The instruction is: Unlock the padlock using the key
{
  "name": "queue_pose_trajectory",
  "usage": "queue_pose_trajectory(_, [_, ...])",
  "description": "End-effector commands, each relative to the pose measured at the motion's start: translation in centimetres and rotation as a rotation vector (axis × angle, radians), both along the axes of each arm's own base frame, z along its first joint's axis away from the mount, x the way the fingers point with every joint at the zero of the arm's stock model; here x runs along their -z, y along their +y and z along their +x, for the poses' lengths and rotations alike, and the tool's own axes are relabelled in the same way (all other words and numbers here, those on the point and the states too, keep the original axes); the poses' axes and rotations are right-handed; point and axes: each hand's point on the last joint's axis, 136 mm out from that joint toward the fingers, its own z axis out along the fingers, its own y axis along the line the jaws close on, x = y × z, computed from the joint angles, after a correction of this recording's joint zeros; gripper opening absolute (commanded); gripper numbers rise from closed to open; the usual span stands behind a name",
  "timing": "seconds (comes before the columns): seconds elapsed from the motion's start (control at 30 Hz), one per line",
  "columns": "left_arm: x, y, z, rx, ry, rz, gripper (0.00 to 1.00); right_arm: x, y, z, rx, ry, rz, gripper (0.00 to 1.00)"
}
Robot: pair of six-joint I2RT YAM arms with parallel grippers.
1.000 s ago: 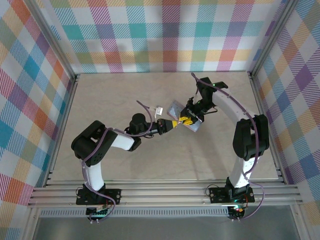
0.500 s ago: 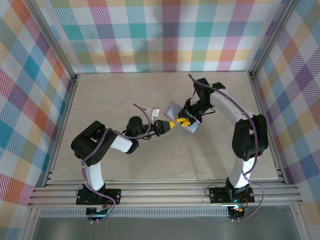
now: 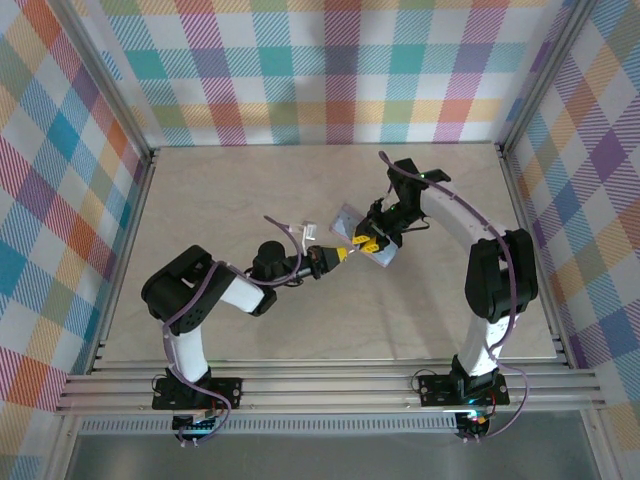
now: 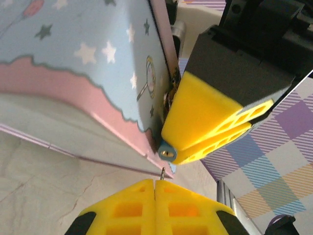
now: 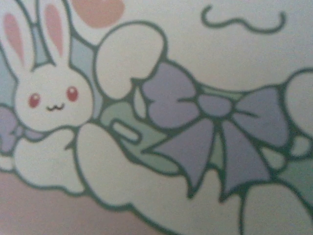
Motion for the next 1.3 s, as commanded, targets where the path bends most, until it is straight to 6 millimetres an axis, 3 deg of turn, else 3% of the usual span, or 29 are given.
queue_pose_trajectory(0.0, [-1.8, 0.0, -0.7, -0.014, -0.070, -0.026, 0.00, -2.2, 0.7, 0.3, 0.018, -0.053, 0.069, 0.00])
queue_pose_trajectory(0.53, [-3.6, 0.0, 0.9, -0.106, -0.107, -0.054, 0.00, -1.3, 0.1, 0.2, 0.013, -0.074, 0.010, 0.00])
queue_pose_trajectory(0.63, [-2.9, 1.4, 0.8, -0.134, -0.086, -0.037, 0.00, -0.7, -0.5, 0.4, -0.032, -0.177, -0.124, 0.00])
queue_pose_trajectory(0.73, [-0.9, 4.1, 0.7, -0.211, -0.024, 0.016, 0.00, -0.2, -0.3, 0.7, -0.093, -0.358, -0.279, 0.00])
queue_pose_trajectory(0.83, [1.2, 7.1, 0.1, -0.290, 0.052, 0.076, 0.00, 1.2, 0.6, 0.4, -0.118, -0.494, -0.347, 0.00])
queue_pose_trajectory(0.97, [2.4, 9.6, -1.5, -0.336, 0.085, 0.165, 0.00, 5.1, 1.6, -0.7, -0.125, -0.545, -0.371, 0.00])
queue_pose_trajectory(1.07, [2.0, 10.4, -2.3, -0.330, 0.049, 0.234, 0.00, 7.4, 2.5, -0.2, -0.103, -0.552, -0.339, 0.00])
queue_pose_trajectory(1.17, [1.0, 10.7, -2.9, -0.303, 0.001, 0.295, 0.00, 8.5, 3.6, 1.0, -0.126, -0.571, -0.321, 0.01])
queue_pose_trajectory(1.27, [-0.2, 10.8, -3.2, -0.285, -0.046, 0.330, 0.00, 9.3, 4.2, 2.1, -0.137, -0.551, -0.304, 0.15])
